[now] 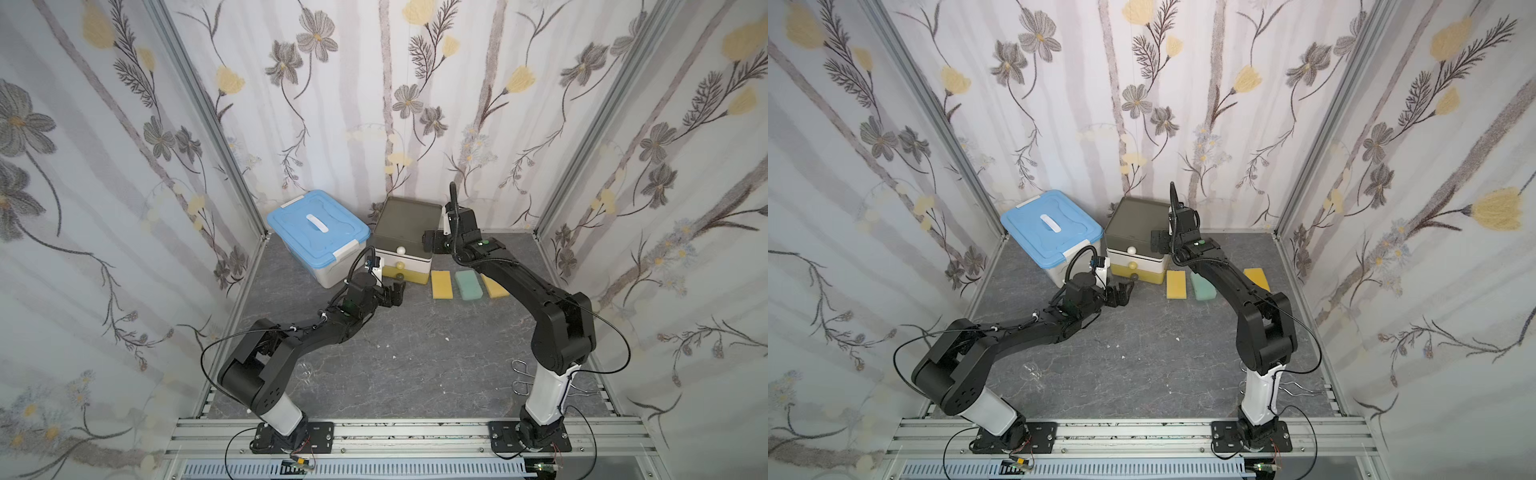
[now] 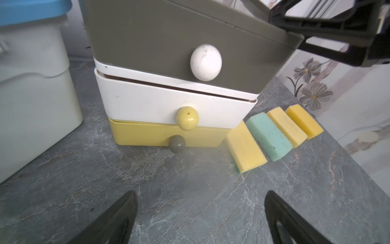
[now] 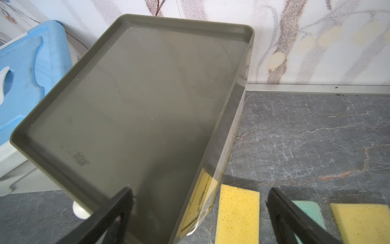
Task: Take the sponge out of the drawer
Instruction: Close the drawer of the storage box.
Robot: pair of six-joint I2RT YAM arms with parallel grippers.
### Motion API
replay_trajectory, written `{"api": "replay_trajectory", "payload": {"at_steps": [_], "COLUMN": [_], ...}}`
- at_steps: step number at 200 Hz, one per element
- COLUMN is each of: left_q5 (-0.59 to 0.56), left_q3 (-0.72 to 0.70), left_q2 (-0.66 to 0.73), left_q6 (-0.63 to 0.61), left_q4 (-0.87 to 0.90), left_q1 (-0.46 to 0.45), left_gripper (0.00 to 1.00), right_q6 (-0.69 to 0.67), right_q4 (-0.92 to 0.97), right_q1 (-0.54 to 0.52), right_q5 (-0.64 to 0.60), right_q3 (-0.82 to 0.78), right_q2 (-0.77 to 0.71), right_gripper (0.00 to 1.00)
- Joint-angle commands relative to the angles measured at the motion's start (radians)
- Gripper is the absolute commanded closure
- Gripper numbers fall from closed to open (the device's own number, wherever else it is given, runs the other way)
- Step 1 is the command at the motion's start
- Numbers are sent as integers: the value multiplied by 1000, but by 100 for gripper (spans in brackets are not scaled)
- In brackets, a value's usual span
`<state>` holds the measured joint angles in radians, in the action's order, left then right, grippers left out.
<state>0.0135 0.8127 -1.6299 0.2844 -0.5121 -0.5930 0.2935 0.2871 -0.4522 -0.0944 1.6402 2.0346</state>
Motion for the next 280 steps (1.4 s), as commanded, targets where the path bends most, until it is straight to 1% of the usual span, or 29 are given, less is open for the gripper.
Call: {"api": "replay_trajectory", "payload": {"at_steps": [1,18,39,92,115,162,190,246,280], "left_q5": [-37,-73,-83,-110,-119,-121,-109,-92,-96], "left_q3": [66,139,217,256,295,365,386,379,305], "left_q2": [-73,-157,-240,-340,-368,-414,-434,-438,-393], "left_q6": [-17,-2,28,92,97,90,91,69,66], "left_q4": [51,77,75,-93,-106,-110,-114,-141,-165], "left_q1": [0,1,1,2,2,1,1,4,6], "left_gripper": [10,11,11,8,5,0,0,0,0], "right_q6": [-3,-2,-2,-8,-5,-5,-10,-16,-16], "right_q4": [20,21,27,26,27,23,27,30,28], "right_q1": [-3,-3,-2,-2,-1,-2,-1,-1,-2], "right_q5": [18,20,15,13,6,-5,-10,-17,-20], "right_q3": [3,4,3,4,1,-22,-23,-25,-27], "right_q2": [7,11,12,18,21,16,13,10,9], "right_gripper": [0,0,0,0,0,0,0,0,0]}}
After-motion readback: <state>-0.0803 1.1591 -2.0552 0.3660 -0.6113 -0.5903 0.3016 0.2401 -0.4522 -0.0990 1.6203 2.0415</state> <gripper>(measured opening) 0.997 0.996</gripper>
